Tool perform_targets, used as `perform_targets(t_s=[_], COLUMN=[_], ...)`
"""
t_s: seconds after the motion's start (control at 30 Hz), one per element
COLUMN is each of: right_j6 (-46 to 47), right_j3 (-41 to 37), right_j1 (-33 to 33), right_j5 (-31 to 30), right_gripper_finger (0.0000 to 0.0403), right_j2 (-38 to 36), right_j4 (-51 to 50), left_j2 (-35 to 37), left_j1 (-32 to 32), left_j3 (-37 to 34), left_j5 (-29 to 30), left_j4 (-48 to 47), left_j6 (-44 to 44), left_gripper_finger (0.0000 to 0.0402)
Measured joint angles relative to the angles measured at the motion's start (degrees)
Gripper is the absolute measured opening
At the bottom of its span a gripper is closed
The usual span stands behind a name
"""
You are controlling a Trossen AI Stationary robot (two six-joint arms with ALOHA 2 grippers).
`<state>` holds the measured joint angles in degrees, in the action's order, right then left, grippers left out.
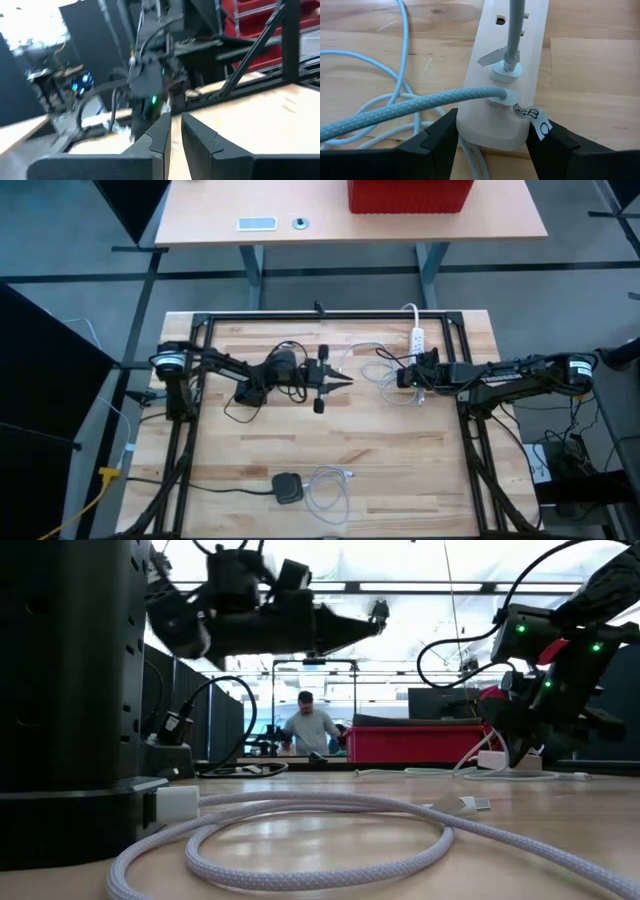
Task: Insert USB
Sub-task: Insert the white charger cable into the white outlet extension, then return to Home Position
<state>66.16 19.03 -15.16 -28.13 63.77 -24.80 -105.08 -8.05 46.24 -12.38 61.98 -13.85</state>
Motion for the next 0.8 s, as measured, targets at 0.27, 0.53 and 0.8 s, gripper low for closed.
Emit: perform_targets(t_s=[0.27, 0.53, 0.8], right_j6=[-0.77, -1.7, -4.18], right_j3=[-0.24, -0.2, 1.28], right_j1=[0.01, -0.02, 1.25], right_j5=[-0.19, -4.56, -3.63], right_gripper_finger=[0.0244, 0.0278, 0.0263], right_j2=[0.11, 0.11, 0.11], right_j4=[-0.56, 0.12, 0.05], left_j2=[7.35, 10.4, 10.4], left_j1=[6.7, 13.74, 16.87], left_j3=[-9.15, -11.58, -11.89], left_j5=[12.79, 23.85, 29.92], left_j4=[2.0, 1.8, 0.73], left_j6=[0.77, -0.68, -1.68], left_gripper_finger=[0.0032, 0.0032, 0.0032])
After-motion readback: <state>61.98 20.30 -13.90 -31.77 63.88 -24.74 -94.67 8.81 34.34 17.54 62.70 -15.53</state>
